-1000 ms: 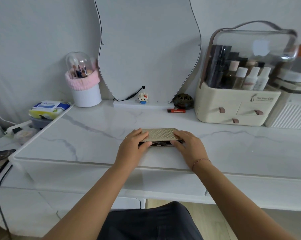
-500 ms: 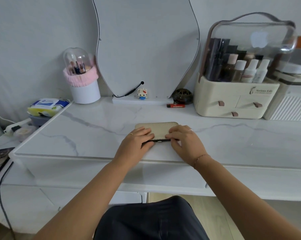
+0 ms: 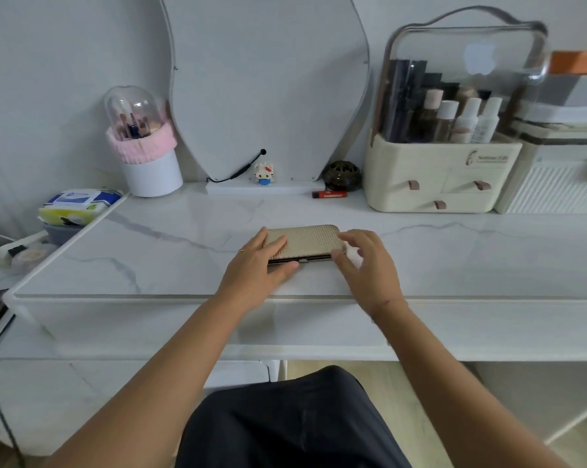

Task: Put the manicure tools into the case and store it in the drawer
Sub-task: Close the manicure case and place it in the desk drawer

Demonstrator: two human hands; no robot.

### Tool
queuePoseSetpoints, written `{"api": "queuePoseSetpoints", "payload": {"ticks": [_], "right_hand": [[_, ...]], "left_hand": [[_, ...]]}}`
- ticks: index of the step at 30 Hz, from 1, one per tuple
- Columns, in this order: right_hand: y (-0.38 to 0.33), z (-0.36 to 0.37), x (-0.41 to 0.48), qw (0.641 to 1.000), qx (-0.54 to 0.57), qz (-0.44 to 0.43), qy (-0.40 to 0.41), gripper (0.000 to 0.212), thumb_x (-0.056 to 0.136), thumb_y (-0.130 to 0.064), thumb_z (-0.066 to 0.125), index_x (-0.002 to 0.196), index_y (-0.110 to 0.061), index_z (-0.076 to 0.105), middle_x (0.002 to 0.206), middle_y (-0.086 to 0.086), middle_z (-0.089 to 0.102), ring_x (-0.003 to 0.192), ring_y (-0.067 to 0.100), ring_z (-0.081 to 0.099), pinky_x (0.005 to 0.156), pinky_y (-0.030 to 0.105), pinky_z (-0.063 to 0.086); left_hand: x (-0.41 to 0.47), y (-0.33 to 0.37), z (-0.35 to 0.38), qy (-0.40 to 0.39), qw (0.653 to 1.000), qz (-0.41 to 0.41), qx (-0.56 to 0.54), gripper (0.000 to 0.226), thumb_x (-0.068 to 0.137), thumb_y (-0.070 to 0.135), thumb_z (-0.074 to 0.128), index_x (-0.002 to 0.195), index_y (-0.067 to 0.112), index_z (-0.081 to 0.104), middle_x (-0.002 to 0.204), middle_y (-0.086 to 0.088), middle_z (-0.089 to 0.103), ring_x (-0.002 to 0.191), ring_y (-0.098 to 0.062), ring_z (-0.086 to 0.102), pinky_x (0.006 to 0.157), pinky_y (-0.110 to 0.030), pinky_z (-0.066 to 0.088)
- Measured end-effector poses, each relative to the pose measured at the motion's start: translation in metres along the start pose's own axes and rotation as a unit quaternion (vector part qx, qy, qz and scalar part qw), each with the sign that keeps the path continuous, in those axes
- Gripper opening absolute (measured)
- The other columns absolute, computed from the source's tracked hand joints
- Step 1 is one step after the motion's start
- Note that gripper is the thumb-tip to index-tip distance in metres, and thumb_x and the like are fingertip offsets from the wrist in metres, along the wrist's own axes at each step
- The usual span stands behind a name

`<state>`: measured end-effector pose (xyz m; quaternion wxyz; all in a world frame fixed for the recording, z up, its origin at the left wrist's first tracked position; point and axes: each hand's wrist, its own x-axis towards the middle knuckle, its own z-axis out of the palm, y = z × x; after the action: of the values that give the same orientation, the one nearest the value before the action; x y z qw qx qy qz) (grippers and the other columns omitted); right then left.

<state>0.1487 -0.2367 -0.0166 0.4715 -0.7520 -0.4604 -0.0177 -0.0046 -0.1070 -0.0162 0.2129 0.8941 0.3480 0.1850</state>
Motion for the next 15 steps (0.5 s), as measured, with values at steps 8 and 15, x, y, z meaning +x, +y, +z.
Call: {"api": "queuePoseSetpoints", "payload": {"ticks": [8, 15], "right_hand": [[0.106, -0.051, -0.1, 0.806, 0.317, 0.374, 0.332, 0.012, 0.091, -0.012, 0.049, 0.102, -0.011, 0.052, 0.098, 0.007, 0.051, 0.081, 0.017, 0.055, 0.068, 0.024, 0.047], [0.146, -0.068, -0.091, 0.663, 0.527, 0.474, 0.242, 0.013, 0.09, -0.014, 0.052, 0.099, -0.006, 0.049, 0.084, 0.006, 0.048, 0.073, 0.019, 0.054, 0.081, 0.033, 0.05]], "left_hand": [[0.004, 0.059, 0.045, -0.081, 0.986, 0.072, 0.131, 0.073, 0.085, 0.071, 0.021, 0.148, 0.04, 0.0, 0.158, 0.008, -0.015, 0.146, -0.03, -0.007, 0.119, -0.043, 0.005], [0.008, 0.063, 0.057, -0.048, 0.979, 0.083, 0.18, 0.083, 0.078, 0.076, 0.008, 0.149, 0.035, -0.004, 0.159, 0.004, -0.013, 0.146, -0.032, 0.002, 0.118, -0.044, 0.007]]}}
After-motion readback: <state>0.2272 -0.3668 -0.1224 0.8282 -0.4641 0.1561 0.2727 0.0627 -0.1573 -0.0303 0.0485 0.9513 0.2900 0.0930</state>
